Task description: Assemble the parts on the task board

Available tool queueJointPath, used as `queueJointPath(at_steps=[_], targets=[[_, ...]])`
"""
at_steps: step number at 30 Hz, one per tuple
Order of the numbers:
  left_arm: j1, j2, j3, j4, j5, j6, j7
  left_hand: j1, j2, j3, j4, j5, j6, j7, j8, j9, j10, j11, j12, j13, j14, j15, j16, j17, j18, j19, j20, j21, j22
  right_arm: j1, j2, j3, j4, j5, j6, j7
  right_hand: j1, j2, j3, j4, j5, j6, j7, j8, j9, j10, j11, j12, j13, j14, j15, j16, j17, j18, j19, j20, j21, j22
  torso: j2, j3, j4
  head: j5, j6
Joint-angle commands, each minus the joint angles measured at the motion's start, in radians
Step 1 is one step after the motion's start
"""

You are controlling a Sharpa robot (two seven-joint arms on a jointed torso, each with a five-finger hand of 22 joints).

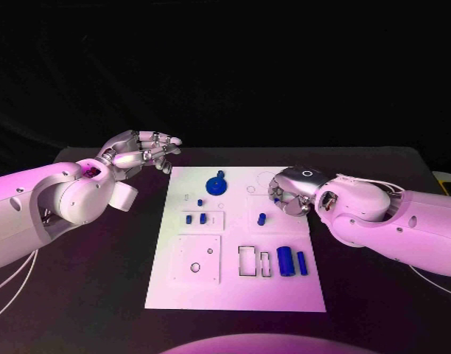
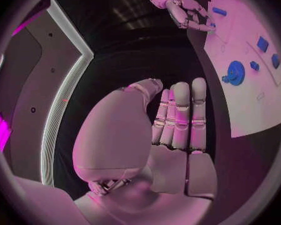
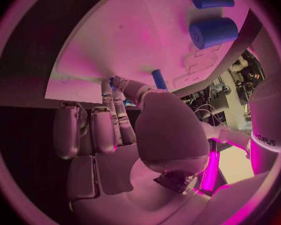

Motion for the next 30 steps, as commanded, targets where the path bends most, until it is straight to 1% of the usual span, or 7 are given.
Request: queueJointPath(at_steps=[1, 4, 11, 17, 23, 25, 30], targets=[[0.001, 0.000, 0.001, 0.002, -0.006, 0.018, 0.001, 0.011, 0.002, 0.002, -0.006, 0.000, -0.005, 0.002, -0.001, -0.001, -0.002, 0.006, -0.006, -0.001, 0.004, 0.004, -0.007, -0.001, 0.014, 0.007, -0.002, -0.005, -0.001, -0.001, -0.001, -0.001, 0.007, -0.010, -0.027, -0.001, -0.001, 0.013, 0.007, -0.001, 0.002, 0.005, -0.001, 0.006, 0.001, 0.013, -0.007, 0.005, 0.008, 0.024, -0.010, 0.006, -0.001, -0.010, 0.004, 0.000, 0.007, 0.090, 0.000, -0.0001, -0.0004, -0.001, 0.001], [0.001, 0.000, 0.001, 0.002, -0.006, 0.018, 0.001, 0.012, 0.002, 0.002, -0.007, 0.000, -0.006, 0.003, -0.002, -0.002, -0.003, 0.007, -0.006, -0.001, 0.004, 0.004, -0.007, -0.002, 0.014, 0.007, -0.002, -0.005, -0.001, 0.001, -0.002, 0.000, 0.009, -0.009, -0.043, 0.000, -0.002, 0.013, 0.007, -0.002, 0.001, 0.005, -0.001, 0.006, 0.001, 0.013, -0.008, 0.005, 0.008, 0.024, -0.010, 0.006, 0.000, -0.010, 0.004, 0.000, 0.006, 0.089, 0.000, -0.0007, -0.0002, -0.001, 0.002], [0.001, 0.001, 0.001, -0.001, -0.006, 0.017, 0.002, 0.012, 0.002, 0.002, -0.008, 0.000, -0.007, 0.004, -0.002, -0.002, -0.004, 0.007, -0.007, -0.002, 0.003, 0.004, -0.007, -0.002, 0.014, 0.008, -0.002, -0.005, -0.001, 0.007, -0.014, 0.004, 0.025, 0.006, -0.068, 0.008, -0.005, 0.009, 0.007, -0.003, -0.002, 0.005, -0.001, 0.007, 0.003, 0.012, -0.007, 0.004, 0.009, 0.025, -0.010, 0.007, 0.001, -0.011, 0.005, 0.000, 0.009, 0.092, 0.000, -0.0007, 0.0006, -0.001, 0.002], [0.001, 0.001, 0.001, -0.004, -0.006, 0.017, 0.002, 0.011, 0.001, 0.002, -0.009, 0.000, -0.008, 0.005, -0.003, -0.002, -0.006, 0.008, -0.008, -0.002, 0.003, 0.005, -0.007, -0.002, 0.014, 0.008, -0.002, -0.005, -0.001, 0.022, -0.044, 0.011, 0.068, 0.030, -0.090, 0.020, -0.008, 0.006, 0.006, -0.003, -0.006, 0.005, -0.001, 0.008, 0.004, 0.012, -0.007, 0.004, 0.010, 0.025, -0.010, 0.008, 0.003, -0.011, 0.006, 0.000, 0.010, 0.093, 0.000, -0.0009, 0.0002, 0.002, 0.002], [0.001, 0.003, 0.001, -0.006, -0.006, 0.018, 0.002, 0.011, 0.001, 0.002, -0.009, 0.000, -0.009, 0.005, -0.004, -0.003, -0.007, 0.009, -0.009, -0.003, 0.003, 0.005, -0.008, -0.002, 0.014, 0.008, -0.002, -0.005, -0.001, 0.027, -0.055, 0.017, 0.136, 0.053, -0.122, 0.035, -0.009, 0.005, 0.006, -0.003, -0.007, 0.005, -0.001, 0.008, 0.004, 0.012, -0.007, 0.004, 0.010, 0.025, -0.010, 0.009, 0.006, -0.012, 0.007, 0.000, 0.011, 0.095, 0.000, 0.0003, -0.0008, 0.014, 0.002], [0.001, 0.005, 0.001, -0.007, -0.006, 0.019, 0.003, 0.011, 0.001, 0.002, -0.009, 0.000, -0.010, 0.006, -0.004, -0.003, -0.008, 0.009, -0.010, -0.003, 0.003, 0.005, -0.008, -0.002, 0.014, 0.008, -0.002, -0.005, -0.001, 0.026, -0.049, 0.018, 0.157, 0.059, -0.132, 0.040, -0.009, 0.004, 0.006, -0.004, -0.008, 0.004, -0.001, 0.008, 0.004, 0.011, -0.007, 0.004, 0.010, 0.026, -0.010, 0.010, 0.007, -0.012, 0.006, 0.000, 0.011, 0.095, -0.001, 0.0004, -0.0005, 0.022, 0.001], [0.000, 0.012, 0.001, -0.009, -0.006, 0.020, 0.005, 0.011, 0.001, 0.002, -0.009, 0.000, -0.010, 0.006, -0.004, -0.003, -0.008, 0.009, -0.010, -0.003, 0.003, 0.005, -0.008, -0.002, 0.014, 0.008, -0.002, -0.005, -0.001, 0.016, -0.023, 0.019, 0.197, 0.067, -0.152, 0.052, -0.009, 0.004, 0.006, -0.004, -0.008, 0.004, -0.001, 0.008, 0.005, 0.011, -0.007, 0.004, 0.010, 0.026, -0.010, 0.010, 0.008, -0.011, 0.006, 0.000, 0.011, 0.094, -0.001, -0.0014, 0.0014, 0.040, 0.001]])
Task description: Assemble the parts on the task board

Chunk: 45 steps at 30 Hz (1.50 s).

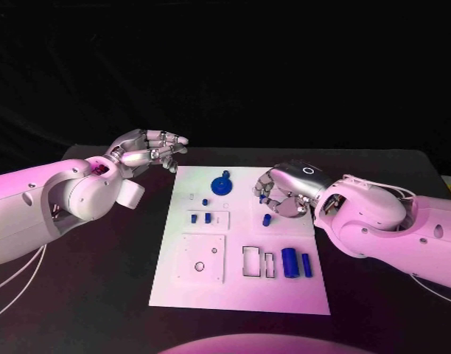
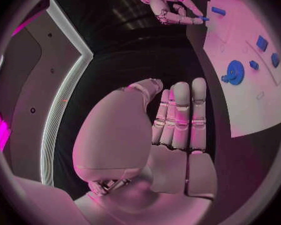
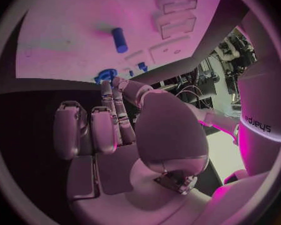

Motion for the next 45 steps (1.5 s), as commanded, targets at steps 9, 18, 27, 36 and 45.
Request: queueJointPath(at_steps=[9, 18, 27, 36, 45], targets=[[0.000, 0.026, 0.001, -0.009, -0.003, 0.013, 0.011, 0.011, 0.001, -0.001, -0.006, 0.000, -0.007, 0.002, -0.004, -0.001, -0.005, 0.006, -0.006, -0.001, 0.003, 0.006, -0.004, -0.001, 0.014, 0.008, -0.002, -0.005, -0.001, -0.055, 0.103, 0.001, 0.023, 0.018, -0.064, 0.053, -0.005, 0.001, 0.005, -0.002, 0.000, 0.004, -0.001, 0.004, 0.001, 0.008, -0.009, 0.005, 0.000, 0.030, -0.006, 0.007, 0.003, -0.011, 0.004, 0.000, 0.000, 0.092, -0.004, -0.0036, 0.0048, 0.055, -0.002], [0.000, 0.041, 0.000, -0.011, -0.003, 0.007, 0.012, 0.011, 0.001, -0.001, -0.007, 0.000, -0.008, 0.003, -0.004, -0.001, -0.005, 0.006, -0.007, -0.002, 0.003, 0.006, -0.004, -0.001, 0.014, 0.008, -0.001, -0.005, -0.001, -0.120, 0.164, 0.000, -0.016, 0.007, -0.088, 0.065, -0.004, 0.001, 0.007, -0.004, 0.000, 0.000, 0.000, 0.003, 0.001, 0.005, -0.008, 0.003, 0.001, 0.030, -0.006, 0.007, 0.002, -0.010, 0.002, 0.000, -0.003, 0.090, -0.003, -0.0047, 0.0042, 0.082, -0.012], [0.000, 0.051, 0.000, -0.014, -0.003, 0.005, 0.013, 0.011, 0.001, -0.001, -0.007, 0.000, -0.008, 0.003, -0.005, -0.001, -0.006, 0.007, -0.007, -0.002, 0.003, 0.006, -0.004, -0.001, 0.014, 0.008, -0.001, -0.005, -0.001, -0.168, 0.200, -0.003, -0.049, -0.002, -0.102, 0.070, -0.004, 0.000, 0.007, -0.004, 0.000, -0.001, 0.001, 0.002, 0.001, 0.004, -0.008, 0.003, 0.001, 0.030, -0.006, 0.007, 0.001, -0.009, 0.001, 0.000, -0.004, 0.089, -0.003, -0.0026, 0.0039, 0.119, -0.037], [0.000, 0.055, 0.000, -0.015, -0.003, 0.007, 0.013, 0.010, 0.001, -0.001, -0.008, 0.000, -0.008, 0.003, -0.005, -0.002, -0.007, 0.007, -0.008, -0.002, 0.003, 0.007, -0.004, -0.002, 0.013, 0.008, -0.001, -0.005, -0.002, -0.191, 0.214, -0.007, -0.068, -0.007, -0.097, 0.071, -0.006, 0.000, 0.008, -0.004, 0.000, -0.002, 0.001, 0.002, 0.002, 0.004, -0.007, 0.003, 0.001, 0.030, -0.005, 0.008, 0.002, -0.009, 0.001, 0.000, -0.004, 0.089, -0.003, -0.0034, 0.0024, 0.137, -0.052], [0.000, 0.055, 0.000, -0.015, -0.003, 0.009, 0.012, 0.010, 0.001, -0.001, -0.008, 0.000, -0.008, 0.003, -0.005, -0.002, -0.007, 0.007, -0.008, -0.002, 0.003, 0.007, -0.004, -0.002, 0.013, 0.008, -0.001, -0.005, -0.002, -0.200, 0.220, -0.008, -0.081, -0.014, -0.086, 0.070, -0.007, 0.000, 0.008, -0.003, -0.001, -0.002, 0.002, 0.002, 0.002, 0.004, -0.006, 0.002, 0.001, 0.030, -0.005, 0.008, 0.001, -0.009, 0.001, 0.001, -0.004, 0.090, -0.003, -0.0033, 0.0031, 0.142, -0.063]])
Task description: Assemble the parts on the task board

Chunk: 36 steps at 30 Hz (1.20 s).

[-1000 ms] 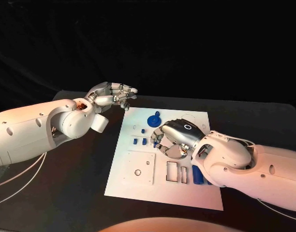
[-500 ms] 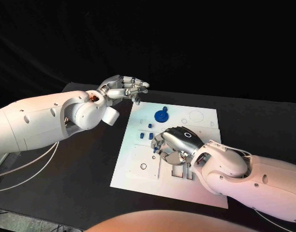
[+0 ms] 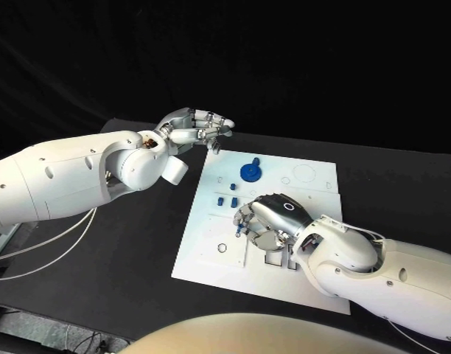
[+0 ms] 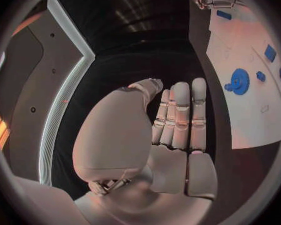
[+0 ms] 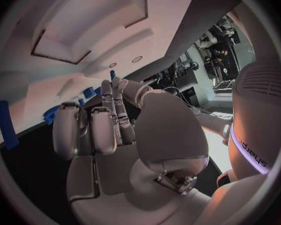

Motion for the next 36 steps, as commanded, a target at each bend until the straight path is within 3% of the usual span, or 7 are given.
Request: queueJointPath(at_steps=[1, 36], targets=[[0.001, 0.002, 0.001, 0.001, -0.002, 0.010, 0.010, 0.010, 0.001, 0.002, -0.005, 0.000, -0.005, 0.000, -0.005, -0.001, -0.004, 0.004, -0.003, -0.001, 0.003, 0.007, -0.004, -0.001, 0.014, 0.008, -0.001, -0.005, -0.002, -0.003, 0.003, 0.000, -0.003, -0.019, 0.008, 0.008, -0.007, 0.001, 0.003, 0.001, 0.002, 0.000, 0.003, 0.003, 0.001, 0.003, -0.007, 0.002, 0.001, 0.030, -0.005, 0.004, -0.001, -0.009, 0.001, 0.001, -0.004, 0.090, 0.000, 0.0002, -0.0004, 0.005, -0.007], [0.001, -0.001, 0.001, -0.003, -0.002, 0.018, 0.002, 0.009, 0.001, 0.001, -0.005, 0.000, -0.006, 0.000, -0.004, -0.001, -0.005, 0.005, -0.003, -0.002, 0.002, 0.008, -0.005, -0.001, 0.014, 0.008, 0.000, -0.006, -0.002, -0.012, 0.010, -0.003, -0.010, -0.036, 0.050, 0.000, -0.012, 0.001, 0.002, 0.003, 0.001, -0.001, 0.003, 0.004, 0.003, 0.002, -0.007, 0.002, 0.002, 0.029, -0.004, 0.002, -0.007, -0.009, -0.001, 0.001, -0.007, 0.088, 0.000, -0.0002, 0.0004, 0.009, -0.016]])
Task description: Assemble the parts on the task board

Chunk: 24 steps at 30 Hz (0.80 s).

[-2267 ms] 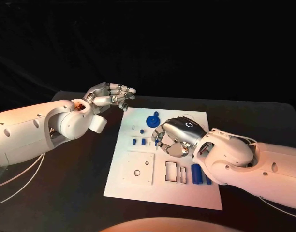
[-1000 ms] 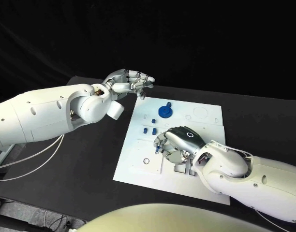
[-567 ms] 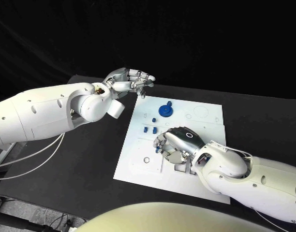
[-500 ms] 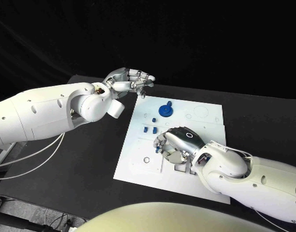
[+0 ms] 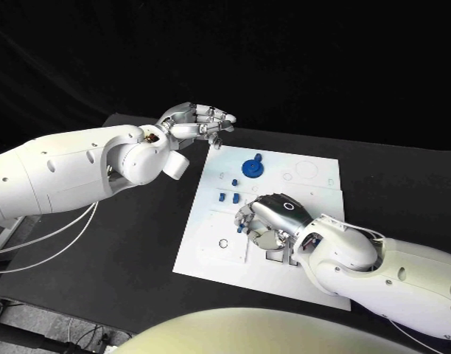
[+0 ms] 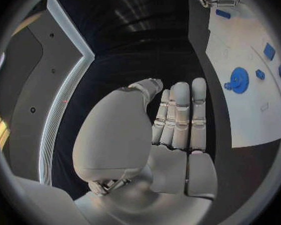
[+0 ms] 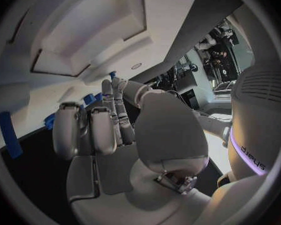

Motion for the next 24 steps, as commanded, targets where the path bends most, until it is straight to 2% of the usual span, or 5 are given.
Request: queueJointPath(at_steps=[1, 9, 17, 21, 24], targets=[[0.001, 0.000, 0.001, 0.002, -0.001, 0.016, 0.004, 0.009, 0.001, 0.001, -0.005, 0.000, -0.006, 0.000, -0.004, -0.001, -0.005, 0.005, -0.004, -0.001, 0.002, 0.008, -0.005, -0.001, 0.013, 0.008, 0.000, -0.006, -0.001, -0.001, 0.003, -0.001, 0.000, -0.026, 0.028, -0.003, -0.012, 0.001, 0.003, 0.003, 0.002, 0.002, 0.004, 0.005, 0.002, -0.003, -0.008, 0.002, 0.001, 0.029, -0.004, 0.002, -0.001, -0.009, -0.001, 0.001, -0.006, 0.088, 0.001, -0.0004, 0.0010, 0.000, -0.001], [0.001, -0.001, 0.001, 0.003, -0.001, 0.017, 0.002, 0.009, 0.001, 0.001, -0.005, 0.000, -0.006, 0.000, -0.004, -0.001, -0.005, 0.005, -0.004, -0.001, 0.002, 0.008, -0.005, -0.001, 0.013, 0.008, 0.000, -0.006, -0.001, -0.001, 0.006, -0.002, 0.000, -0.037, 0.059, -0.004, -0.014, -0.001, 0.002, 0.002, 0.000, 0.001, 0.004, 0.005, 0.003, -0.004, -0.007, 0.002, 0.002, 0.028, -0.004, 0.002, -0.002, -0.008, -0.003, 0.002, -0.009, 0.087, 0.000, -0.0006, 0.0007, 0.000, -0.003], [0.001, -0.002, 0.001, 0.003, -0.001, 0.024, 0.000, 0.009, 0.002, 0.001, -0.006, 0.000, -0.006, 0.001, -0.004, -0.002, -0.006, 0.005, -0.004, -0.001, 0.002, 0.008, -0.005, -0.001, 0.014, 0.008, 0.001, -0.006, -0.001, -0.001, 0.006, -0.004, -0.002, -0.039, 0.095, -0.007, -0.037, -0.015, -0.007, 0.010, -0.005, -0.016, 0.008, -0.001, 0.004, -0.026, -0.001, -0.013, 0.000, 0.025, 0.002, -0.001, -0.013, -0.005, -0.014, 0.006, -0.023, 0.078, 0.000, -0.0006, 0.0008, 0.001, -0.006], [0.001, -0.001, 0.001, 0.002, -0.001, 0.025, 0.000, 0.009, 0.002, 0.001, -0.006, 0.000, -0.006, 0.001, -0.004, -0.002, -0.006, 0.005, -0.004, -0.001, 0.002, 0.008, -0.005, -0.001, 0.014, 0.008, 0.001, -0.006, -0.001, -0.001, -0.001, -0.005, 0.002, -0.040, 0.077, -0.012, -0.050, -0.024, -0.010, 0.017, 0.017, -0.033, 0.015, -0.008, 0.003, -0.045, 0.007, -0.024, -0.002, 0.021, 0.008, -0.004, -0.023, -0.002, -0.022, 0.011, -0.036, 0.070, 0.000, 0.0001, 0.0016, 0.000, -0.006], [0.001, -0.001, 0.001, 0.002, -0.001, 0.025, 0.000, 0.008, 0.002, 0.001, -0.006, 0.000, -0.006, 0.001, -0.004, -0.002, -0.006, 0.005, -0.004, -0.001, 0.001, 0.008, -0.005, -0.001, 0.013, 0.008, 0.001, -0.007, -0.001, -0.001, -0.006, -0.005, 0.007, -0.039, 0.049, -0.013, -0.068, -0.042, -0.018, 0.025, 0.021, -0.053, 0.024, -0.016, 0.001, -0.082, 0.018, -0.042, -0.009, 0.016, 0.017, -0.011, -0.042, 0.003, -0.036, 0.018, -0.057, 0.056, 0.001, 0.0008, 0.0017, 0.002, -0.007]])
